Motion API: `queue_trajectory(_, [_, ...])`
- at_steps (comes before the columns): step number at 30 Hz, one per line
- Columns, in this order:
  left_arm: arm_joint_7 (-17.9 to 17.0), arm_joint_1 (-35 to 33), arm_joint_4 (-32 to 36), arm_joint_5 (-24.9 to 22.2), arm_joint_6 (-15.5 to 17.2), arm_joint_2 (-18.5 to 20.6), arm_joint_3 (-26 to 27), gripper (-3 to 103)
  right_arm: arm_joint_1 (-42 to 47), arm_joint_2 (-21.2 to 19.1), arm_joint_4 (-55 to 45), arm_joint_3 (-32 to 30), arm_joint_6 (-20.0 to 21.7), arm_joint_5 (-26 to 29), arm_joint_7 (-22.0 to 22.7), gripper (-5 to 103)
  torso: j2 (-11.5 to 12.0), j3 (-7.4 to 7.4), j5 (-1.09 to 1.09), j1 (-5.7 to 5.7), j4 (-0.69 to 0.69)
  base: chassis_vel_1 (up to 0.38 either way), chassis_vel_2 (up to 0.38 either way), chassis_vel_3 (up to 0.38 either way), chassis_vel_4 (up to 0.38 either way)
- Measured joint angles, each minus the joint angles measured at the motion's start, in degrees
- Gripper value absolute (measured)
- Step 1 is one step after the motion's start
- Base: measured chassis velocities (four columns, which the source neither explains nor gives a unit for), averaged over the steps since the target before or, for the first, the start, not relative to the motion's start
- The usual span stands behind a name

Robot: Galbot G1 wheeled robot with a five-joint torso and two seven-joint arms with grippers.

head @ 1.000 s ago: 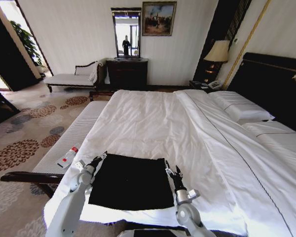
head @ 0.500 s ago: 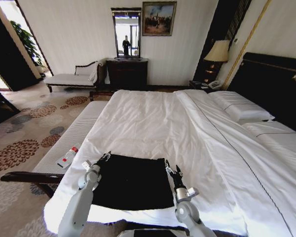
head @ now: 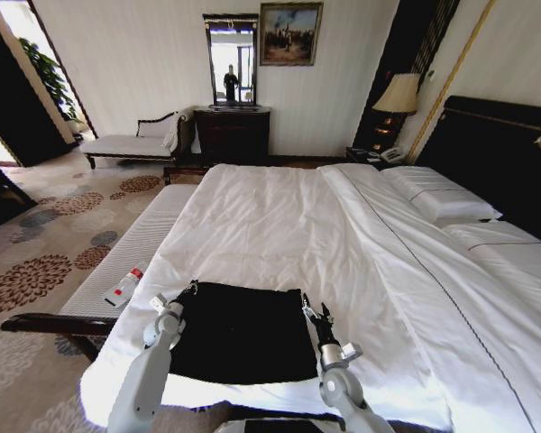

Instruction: Fold the clothes on the bed.

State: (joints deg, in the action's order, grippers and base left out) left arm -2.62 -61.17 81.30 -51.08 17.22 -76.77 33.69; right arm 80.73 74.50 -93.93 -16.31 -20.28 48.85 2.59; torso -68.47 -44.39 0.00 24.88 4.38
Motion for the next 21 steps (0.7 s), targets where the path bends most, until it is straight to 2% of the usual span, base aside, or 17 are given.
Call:
queue_trajectory(12, [-0.3,0.5,-0.2,-0.3,-0.2,-0.2,0.7,1,-2.0,-0.9,1.2,0.4,0.8,0.4,0.3,100,0.0,0.00,-0.01,0.00,0.01,0.000,0.000,0.000,0.000])
queue_trajectory(17, [-0.8,0.8,0.9,-2.2,-0.1,2.2,2.1,1,-6.6,-2.7,3.3,1.0,4.3,3.3,0.4,100,0.0,0.00,0.00,0.00,-0.02,0.000,0.000,0.000,0.000])
queue_trajectory(21, [-1.0,0.6,1.6,-3.1,0.0,3.8,2.4,1,-10.3,-4.2,5.7,2.2,8.4,6.5,-2.6,100,0.0,0.00,0.00,0.01,-0.04,0.000,0.000,0.000,0.000])
